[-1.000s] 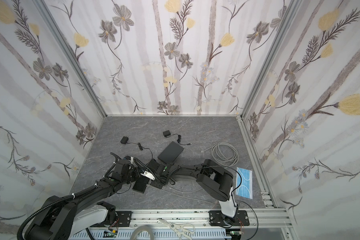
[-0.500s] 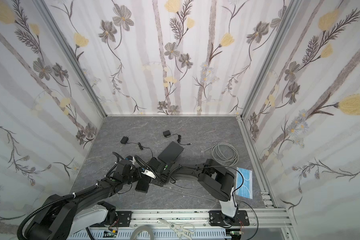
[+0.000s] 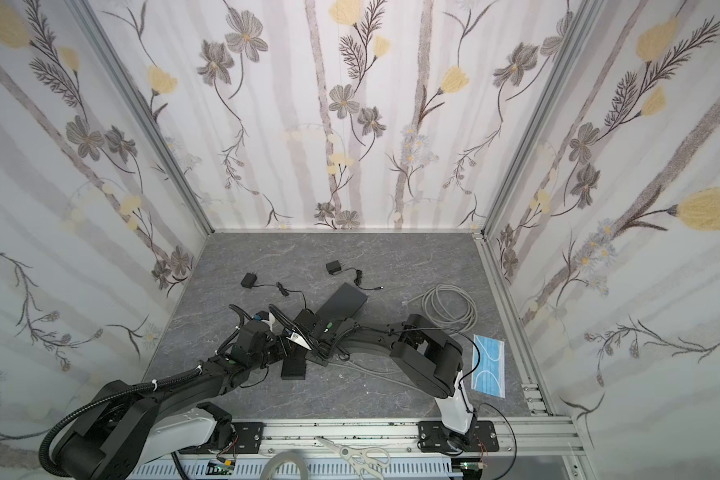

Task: Insert the plug into the switch port
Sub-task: 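Push the second plug into the port beside the first plug with the right gripper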

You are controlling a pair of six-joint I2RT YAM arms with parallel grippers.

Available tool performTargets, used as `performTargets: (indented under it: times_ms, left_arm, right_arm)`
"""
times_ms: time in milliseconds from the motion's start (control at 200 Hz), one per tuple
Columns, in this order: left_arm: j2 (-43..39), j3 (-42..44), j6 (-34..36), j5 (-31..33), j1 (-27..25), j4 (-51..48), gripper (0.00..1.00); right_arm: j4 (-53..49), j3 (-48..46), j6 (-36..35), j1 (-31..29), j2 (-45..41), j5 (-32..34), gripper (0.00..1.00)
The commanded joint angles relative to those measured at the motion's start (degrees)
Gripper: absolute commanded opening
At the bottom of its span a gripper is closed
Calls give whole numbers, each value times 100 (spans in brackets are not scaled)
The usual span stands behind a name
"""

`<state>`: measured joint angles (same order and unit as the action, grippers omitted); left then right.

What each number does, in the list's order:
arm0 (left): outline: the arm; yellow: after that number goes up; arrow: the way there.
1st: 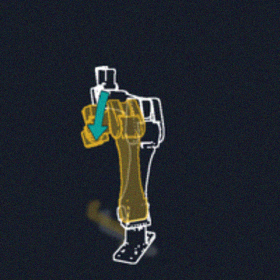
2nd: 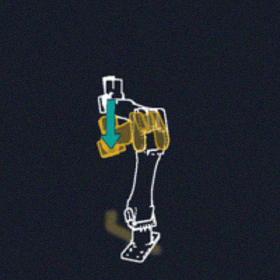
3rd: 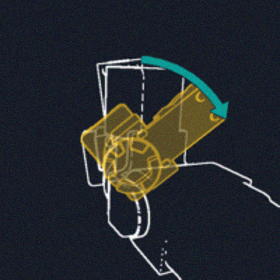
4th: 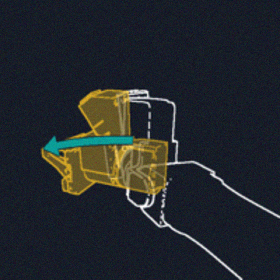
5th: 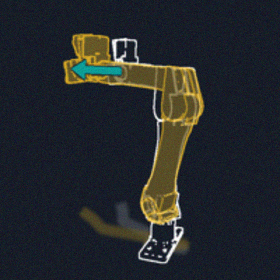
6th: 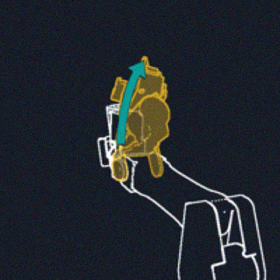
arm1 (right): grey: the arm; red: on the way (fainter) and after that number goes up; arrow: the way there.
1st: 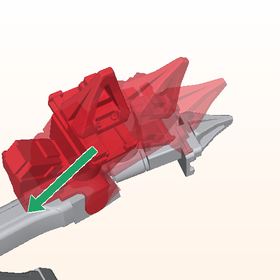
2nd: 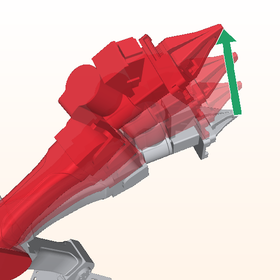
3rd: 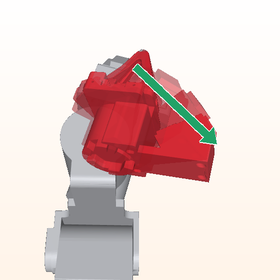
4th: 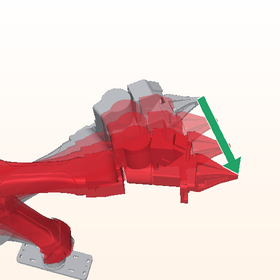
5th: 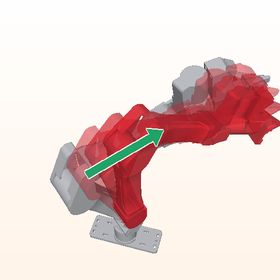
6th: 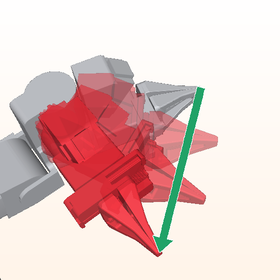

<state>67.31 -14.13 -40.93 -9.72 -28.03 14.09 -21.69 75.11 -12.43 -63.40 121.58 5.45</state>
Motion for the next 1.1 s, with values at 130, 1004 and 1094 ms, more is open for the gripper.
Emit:
performTargets:
  times_ms: [130, 1004, 1094]
  left_arm:
    - [32, -2, 67, -1911, -198, 19, 48]
    - [153, -26, 8, -2078, -392, 261, 47]
    - [142, -21, 22, -2070, -389, 243, 47]
  right_arm:
    - [2618, 136, -607, -94, -138, -1908, 0]
    - [3565, 333, -73, -4, 370, -2613, 0]
    - [4064, -133, 138, 74, 126, -2832, 0]
